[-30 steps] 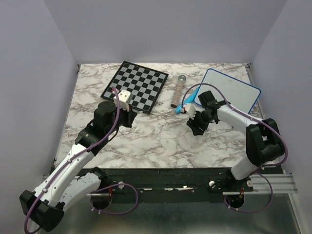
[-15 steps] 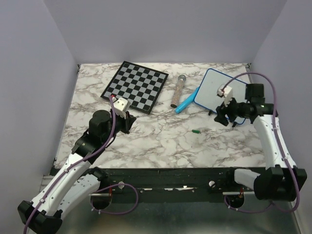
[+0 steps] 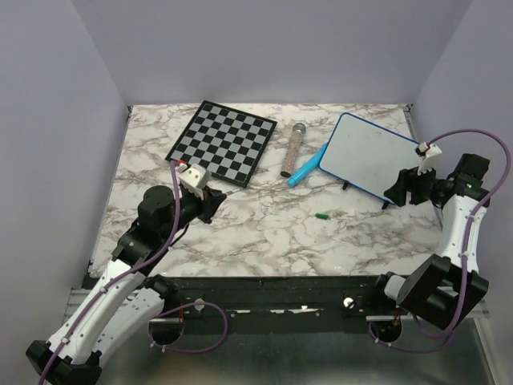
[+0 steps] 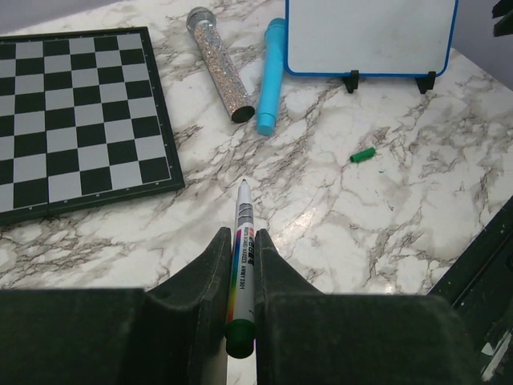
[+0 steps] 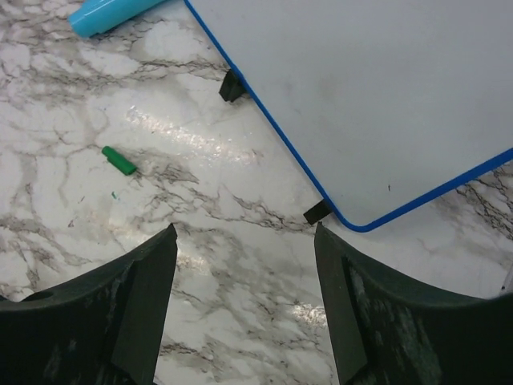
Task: Write a sentence on the whiteboard
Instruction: Pick up the whiteboard from the whiteboard stand.
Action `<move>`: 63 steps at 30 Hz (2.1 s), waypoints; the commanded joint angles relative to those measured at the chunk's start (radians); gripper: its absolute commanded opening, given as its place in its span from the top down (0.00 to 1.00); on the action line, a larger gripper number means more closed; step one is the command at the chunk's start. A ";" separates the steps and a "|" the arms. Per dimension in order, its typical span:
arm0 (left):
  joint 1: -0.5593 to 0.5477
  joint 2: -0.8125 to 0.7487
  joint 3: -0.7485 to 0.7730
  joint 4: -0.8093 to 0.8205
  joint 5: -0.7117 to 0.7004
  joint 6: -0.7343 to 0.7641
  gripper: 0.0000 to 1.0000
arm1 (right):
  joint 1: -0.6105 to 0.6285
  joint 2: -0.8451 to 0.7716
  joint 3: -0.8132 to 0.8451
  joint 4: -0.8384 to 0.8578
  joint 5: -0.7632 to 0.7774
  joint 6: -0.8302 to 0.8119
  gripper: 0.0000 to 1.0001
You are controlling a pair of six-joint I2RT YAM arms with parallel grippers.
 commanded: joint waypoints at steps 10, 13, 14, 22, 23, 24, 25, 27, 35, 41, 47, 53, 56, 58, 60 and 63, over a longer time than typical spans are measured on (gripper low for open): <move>0.020 -0.084 -0.019 0.040 0.083 -0.013 1.00 | -0.079 0.148 -0.066 0.411 0.266 0.353 0.24; 0.025 -0.084 -0.021 0.045 0.087 -0.016 1.00 | -0.084 0.198 -0.050 0.441 0.286 0.373 0.24; 0.027 -0.084 -0.022 0.045 0.090 -0.016 1.00 | -0.085 0.214 -0.042 0.445 0.287 0.376 0.24; 0.039 -0.062 -0.022 0.051 0.099 -0.016 1.00 | -0.097 0.393 0.051 0.496 0.107 0.347 0.25; 0.042 -0.059 -0.024 0.053 0.099 -0.016 1.00 | -0.097 0.406 0.058 0.496 0.094 0.336 0.25; 0.043 -0.056 -0.024 0.053 0.099 -0.016 1.00 | -0.097 0.415 0.064 0.494 0.074 0.310 0.25; 0.045 -0.050 -0.025 0.051 0.099 -0.016 1.00 | -0.097 0.438 0.070 0.493 0.035 0.301 0.26; 0.051 -0.044 -0.025 0.054 0.099 -0.016 1.00 | -0.097 0.461 0.088 0.478 -0.021 0.267 0.28; 0.065 -0.026 -0.027 0.053 0.081 -0.012 1.00 | -0.097 0.564 0.162 0.412 -0.154 0.189 0.36; 0.070 -0.012 -0.028 0.054 0.072 -0.010 1.00 | -0.097 0.634 0.217 0.352 -0.222 0.143 0.42; 0.073 0.002 -0.028 0.051 0.070 -0.009 1.00 | -0.097 0.676 0.243 0.304 -0.269 0.094 0.58; 0.073 0.005 -0.030 0.054 0.072 -0.007 1.00 | -0.097 0.644 0.257 0.223 -0.297 -0.004 0.84; 0.073 0.007 -0.031 0.054 0.073 -0.007 1.00 | -0.097 0.614 0.253 0.192 -0.311 -0.044 0.91; 0.073 0.005 -0.031 0.053 0.072 -0.007 1.00 | -0.097 0.587 0.257 0.163 -0.325 -0.069 0.93; 0.073 0.007 -0.033 0.054 0.075 -0.007 1.00 | -0.097 0.565 0.263 0.123 -0.335 -0.092 0.97; 0.073 0.007 -0.033 0.057 0.076 -0.007 1.00 | -0.097 0.518 0.273 0.073 -0.363 -0.121 0.99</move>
